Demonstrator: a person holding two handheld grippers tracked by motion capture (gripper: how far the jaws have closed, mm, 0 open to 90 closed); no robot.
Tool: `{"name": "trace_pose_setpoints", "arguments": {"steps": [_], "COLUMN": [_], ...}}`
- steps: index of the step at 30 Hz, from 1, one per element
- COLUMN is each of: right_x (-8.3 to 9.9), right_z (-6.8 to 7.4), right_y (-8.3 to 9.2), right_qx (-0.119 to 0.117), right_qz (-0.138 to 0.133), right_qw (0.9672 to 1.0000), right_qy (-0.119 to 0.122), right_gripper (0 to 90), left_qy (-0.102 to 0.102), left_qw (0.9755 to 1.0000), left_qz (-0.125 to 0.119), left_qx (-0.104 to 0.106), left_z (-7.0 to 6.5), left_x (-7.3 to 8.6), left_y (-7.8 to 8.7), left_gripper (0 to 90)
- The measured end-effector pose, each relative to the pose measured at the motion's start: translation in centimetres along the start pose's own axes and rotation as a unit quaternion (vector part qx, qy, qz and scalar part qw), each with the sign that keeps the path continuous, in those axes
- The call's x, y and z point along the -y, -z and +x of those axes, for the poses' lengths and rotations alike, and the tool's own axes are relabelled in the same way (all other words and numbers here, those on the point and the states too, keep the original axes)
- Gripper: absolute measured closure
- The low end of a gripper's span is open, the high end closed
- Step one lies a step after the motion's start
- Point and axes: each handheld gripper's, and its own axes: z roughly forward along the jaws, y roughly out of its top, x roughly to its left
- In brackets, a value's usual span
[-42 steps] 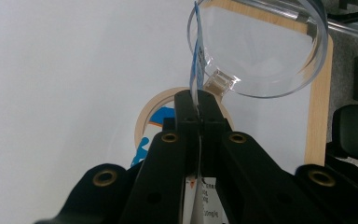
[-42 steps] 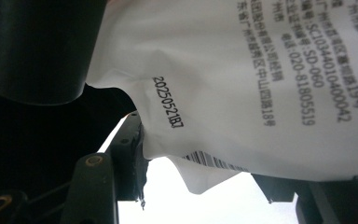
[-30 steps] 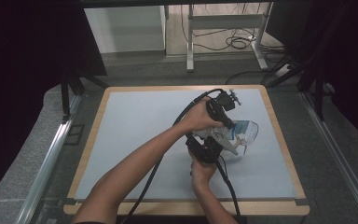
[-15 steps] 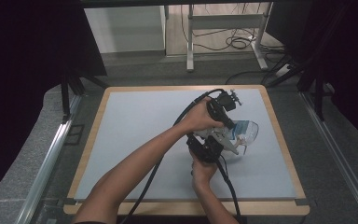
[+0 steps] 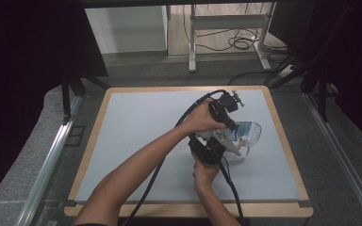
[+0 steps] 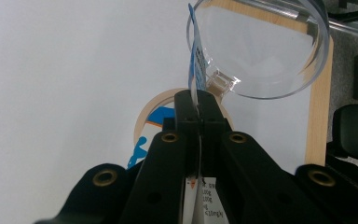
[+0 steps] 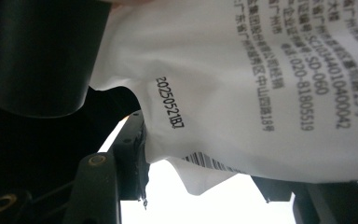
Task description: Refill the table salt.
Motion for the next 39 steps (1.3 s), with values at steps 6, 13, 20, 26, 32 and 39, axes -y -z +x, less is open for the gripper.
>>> {"name": "trace_pose_setpoints", "arguments": {"steps": [6,13,20,26,32,39], "right_x": [0.25,0.44,0.62,0.74,0.69,0.39], "right_z": [-0.03,-0.39,-0.34,-0.41,-0.42,-0.07], "right_y": [-0.12,-0.19,-0.29,-0.34,-0.33,-0.24], "right_qx": [0.001,0.005,0.006,0.008,0.008,0.004], "right_qz": [0.001,0.006,0.003,0.004,0.003,-0.009], "right_qw": [1.0,1.0,1.0,1.0,1.0,0.9997], "right_qy": [0.0,0.0,-0.006,-0.003,-0.005,-0.023], "right_gripper": [45.7,46.0,46.2,46.3,46.5,46.7], "left_qy": [0.001,0.004,0.005,0.004,0.004,-0.001], "left_qw": [1.0,1.0,1.0,1.0,1.0,1.0], "left_qz": [0.002,0.001,0.001,-0.001,0.002,0.004], "left_qx": [0.002,0.003,0.002,0.002,0.0,-0.003], "left_z": [0.1,0.26,0.26,0.29,0.27,0.01], "left_x": [0.15,0.25,0.39,0.51,0.44,0.08], "left_y": [-0.24,-0.71,-0.76,-0.86,-0.83,-0.4], "left_gripper": [90.0,90.0,90.0,90.0,90.0,90.0]}}
